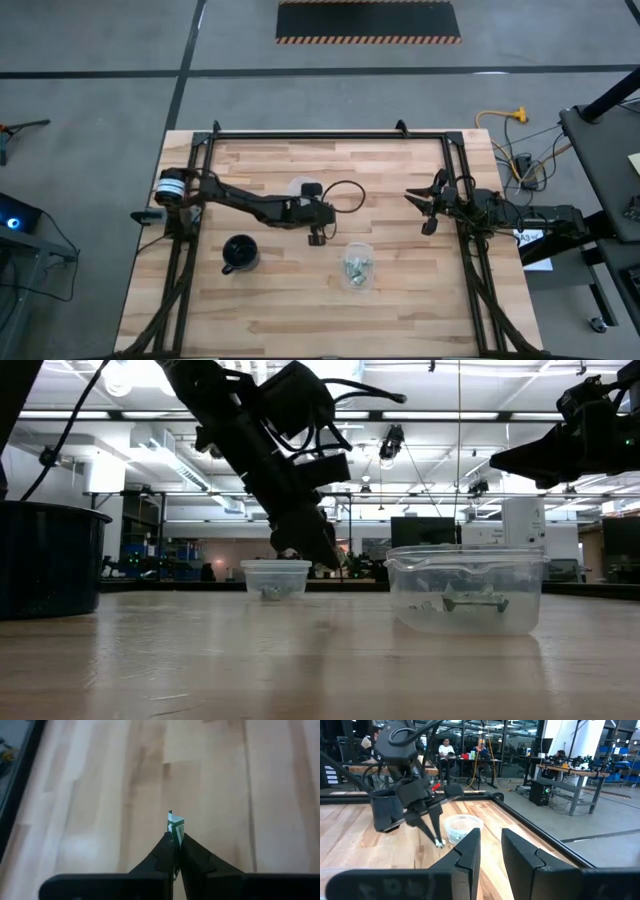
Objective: Pick and place items into bin
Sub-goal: Put the stevia packet into the round transparent bin
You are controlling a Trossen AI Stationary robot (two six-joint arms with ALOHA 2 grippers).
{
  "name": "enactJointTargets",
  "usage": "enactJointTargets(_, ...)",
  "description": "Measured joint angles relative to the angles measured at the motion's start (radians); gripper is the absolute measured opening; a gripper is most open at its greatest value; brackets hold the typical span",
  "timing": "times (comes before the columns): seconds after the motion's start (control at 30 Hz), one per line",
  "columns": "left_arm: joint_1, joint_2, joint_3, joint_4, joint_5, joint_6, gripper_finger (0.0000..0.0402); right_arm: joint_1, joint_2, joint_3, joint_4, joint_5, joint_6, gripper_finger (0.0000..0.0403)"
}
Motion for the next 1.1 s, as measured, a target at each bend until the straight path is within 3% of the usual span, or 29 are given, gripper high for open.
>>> enactJointTargets(0.3, -0.012, -0.127, -0.066, 0.015, -0.109, -0.057, 0.0, 0.0, 0.0, 0.0, 0.0, 0.0, 0.0, 0.0068)
enactJointTargets(0.43, -0.013, -0.198, -0.128, 0.026, -0.203, -0.133, 0.0, 0.0, 0.001, 0.0, 0.0, 0.0, 0.0, 0.0068)
enactJointTargets(0.63, -0.003, -0.282, -0.235, 0.115, -0.263, -0.254, 0.0, 0.0, 0.001, 0.0, 0.0, 0.0, 0.0, 0.0068)
enactJointTargets(0.87, 0.028, -0.29, -0.296, 0.185, -0.333, -0.397, 0.0, 0.0, 0.001, 0.0, 0.0, 0.0, 0.0, 0.0068)
enactJointTargets(1.1, 0.043, -0.274, -0.346, 0.348, -0.337, -0.41, 0.0, 0.0, 0.001, 0.0, 0.0, -0.001, 0.0, 0.0068)
